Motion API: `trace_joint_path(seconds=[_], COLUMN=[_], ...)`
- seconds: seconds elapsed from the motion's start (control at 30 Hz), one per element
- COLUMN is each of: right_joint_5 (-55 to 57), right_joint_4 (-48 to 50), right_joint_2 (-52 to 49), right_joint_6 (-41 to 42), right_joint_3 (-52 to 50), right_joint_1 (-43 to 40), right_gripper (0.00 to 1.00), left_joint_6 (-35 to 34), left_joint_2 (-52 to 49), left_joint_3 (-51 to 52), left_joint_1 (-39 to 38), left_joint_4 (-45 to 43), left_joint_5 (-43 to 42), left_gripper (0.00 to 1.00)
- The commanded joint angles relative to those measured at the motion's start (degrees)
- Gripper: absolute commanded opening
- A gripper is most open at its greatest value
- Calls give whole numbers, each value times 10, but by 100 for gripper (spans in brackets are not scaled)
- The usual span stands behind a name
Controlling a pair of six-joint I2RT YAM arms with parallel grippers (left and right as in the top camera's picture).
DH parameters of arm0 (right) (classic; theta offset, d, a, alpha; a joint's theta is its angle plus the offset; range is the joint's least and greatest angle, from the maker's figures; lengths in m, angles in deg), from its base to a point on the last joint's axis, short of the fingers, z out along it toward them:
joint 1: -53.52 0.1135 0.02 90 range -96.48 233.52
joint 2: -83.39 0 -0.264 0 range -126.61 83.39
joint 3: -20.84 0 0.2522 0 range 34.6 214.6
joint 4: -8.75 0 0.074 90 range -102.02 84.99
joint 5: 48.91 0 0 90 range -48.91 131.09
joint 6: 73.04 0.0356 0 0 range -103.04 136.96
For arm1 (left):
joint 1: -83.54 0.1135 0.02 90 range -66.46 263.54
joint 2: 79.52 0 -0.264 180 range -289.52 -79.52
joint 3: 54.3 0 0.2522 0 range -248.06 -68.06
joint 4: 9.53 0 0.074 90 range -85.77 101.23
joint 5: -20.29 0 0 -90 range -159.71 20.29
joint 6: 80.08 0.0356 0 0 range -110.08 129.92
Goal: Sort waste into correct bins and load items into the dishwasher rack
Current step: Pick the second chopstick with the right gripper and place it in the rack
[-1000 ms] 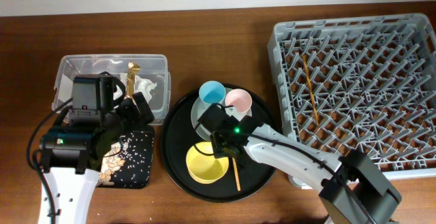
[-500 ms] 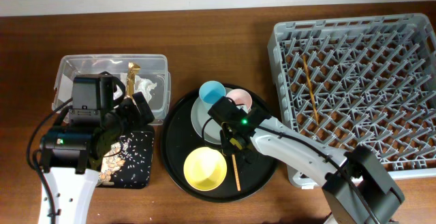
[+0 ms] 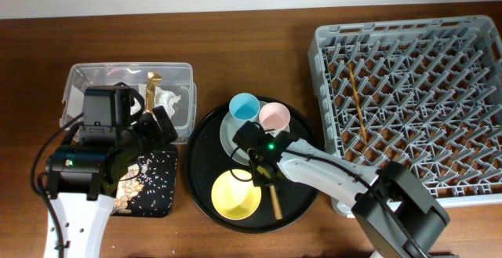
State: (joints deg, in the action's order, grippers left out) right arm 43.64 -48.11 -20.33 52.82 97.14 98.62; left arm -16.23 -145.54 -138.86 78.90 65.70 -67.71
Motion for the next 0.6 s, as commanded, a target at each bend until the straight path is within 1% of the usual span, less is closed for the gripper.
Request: trace_joint_path(seconds=[0.0, 0.07, 0.2, 0.27, 0.3, 0.33, 0.37, 0.43, 0.5, 0.53, 0.57], right_joint_5=[7, 7, 7, 12, 36, 82, 124, 202, 197, 186, 155], right_joint_4=[0, -10, -61, -82, -119, -150, -166, -174, -150, -138, -122], right_joint_2=[8, 40, 98, 143, 178, 193, 197, 196, 196, 194, 189], right_joint_6=[7, 6, 6, -36, -91, -155, -220, -285, -335, -346, -362], right_joint_3=[-1, 17, 65, 90, 109, 118, 118, 117, 117, 117, 117], right_joint_1=[3, 3, 3, -7, -61, -126, -172, -265, -342, -365, -397], right_gripper=[8, 8, 8, 4, 4, 4, 4, 4, 4, 4, 4], left_joint_6=[3, 3, 3, 3, 3, 3, 3, 3, 3, 3, 3], left_joint_2=[0, 0, 0, 0, 0, 0, 0, 0, 0, 0, 0], left_joint_3=[3, 3, 3, 3, 3, 3, 3, 3, 3, 3, 3], left_joint_1=[-2, -2, -2, -2, -2, -2, -2, -2, -2, -2, -2], left_joint_4=[-1, -1, -1, -1, -1, -1, -1, -1, -1, -1, -1], left_joint_5=[8, 8, 8, 8, 8, 8, 8, 8, 8, 8, 8], left_gripper=[99, 99, 99, 99, 99, 99, 99, 99, 99, 99, 99])
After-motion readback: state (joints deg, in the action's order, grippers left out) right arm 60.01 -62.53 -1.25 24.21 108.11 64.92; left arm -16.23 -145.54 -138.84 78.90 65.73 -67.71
